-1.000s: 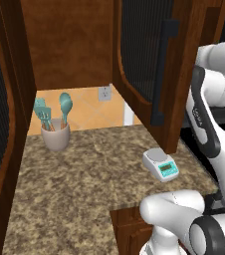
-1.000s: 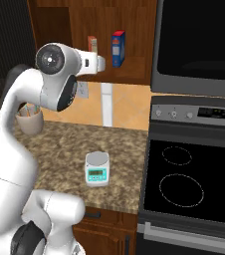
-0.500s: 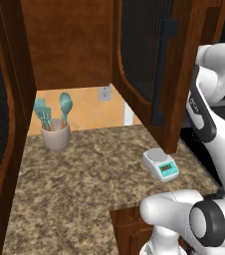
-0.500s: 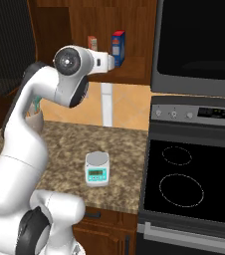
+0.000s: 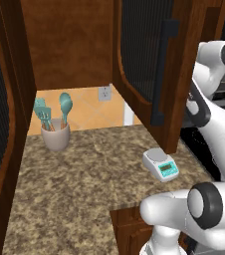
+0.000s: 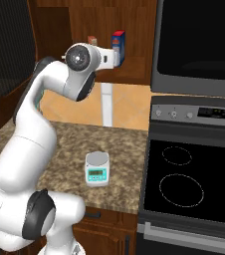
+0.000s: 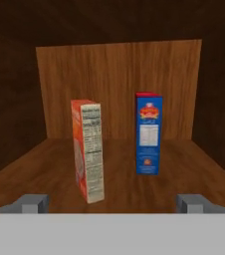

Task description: Pick the boxed food and place it on the digital scale for weighing, and close the cabinet.

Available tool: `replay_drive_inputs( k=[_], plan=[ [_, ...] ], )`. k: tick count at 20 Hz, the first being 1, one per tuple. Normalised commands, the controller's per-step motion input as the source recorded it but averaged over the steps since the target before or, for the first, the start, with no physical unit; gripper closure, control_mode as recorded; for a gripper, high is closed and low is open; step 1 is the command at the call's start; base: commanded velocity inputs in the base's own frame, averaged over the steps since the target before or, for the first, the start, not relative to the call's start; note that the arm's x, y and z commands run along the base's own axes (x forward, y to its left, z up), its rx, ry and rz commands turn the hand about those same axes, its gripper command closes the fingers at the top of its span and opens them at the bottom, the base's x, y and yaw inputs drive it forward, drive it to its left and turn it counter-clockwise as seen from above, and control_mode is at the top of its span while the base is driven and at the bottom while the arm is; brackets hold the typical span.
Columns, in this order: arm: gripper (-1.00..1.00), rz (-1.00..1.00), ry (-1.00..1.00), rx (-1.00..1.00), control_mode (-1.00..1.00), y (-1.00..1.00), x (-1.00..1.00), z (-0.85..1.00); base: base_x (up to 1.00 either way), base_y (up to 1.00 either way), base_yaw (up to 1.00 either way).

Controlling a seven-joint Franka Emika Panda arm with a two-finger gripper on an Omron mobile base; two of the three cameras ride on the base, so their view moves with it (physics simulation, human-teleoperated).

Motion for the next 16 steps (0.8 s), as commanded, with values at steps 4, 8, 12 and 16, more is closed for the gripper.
replay_drive_inputs(
  k=[4, 8, 12, 16],
  plan=[
    [-1.0, 0.0, -0.07, 0.0, -1.0, 0.0, 0.25, 0.01, 0.0, 0.0, 0.0],
    [-1.0, 0.0, -0.01, 0.0, -1.0, 0.04, 0.38, 0.0, 0.0, 0.0, 0.0],
    [-1.0, 0.01, 0.0, 0.0, -1.0, 0.18, 0.55, 0.0, 0.0, 0.0, 0.0],
    [-1.0, 0.06, 0.0, 0.0, -1.0, 0.23, 0.62, 0.0, 0.0, 0.0, 0.0]
  ],
)
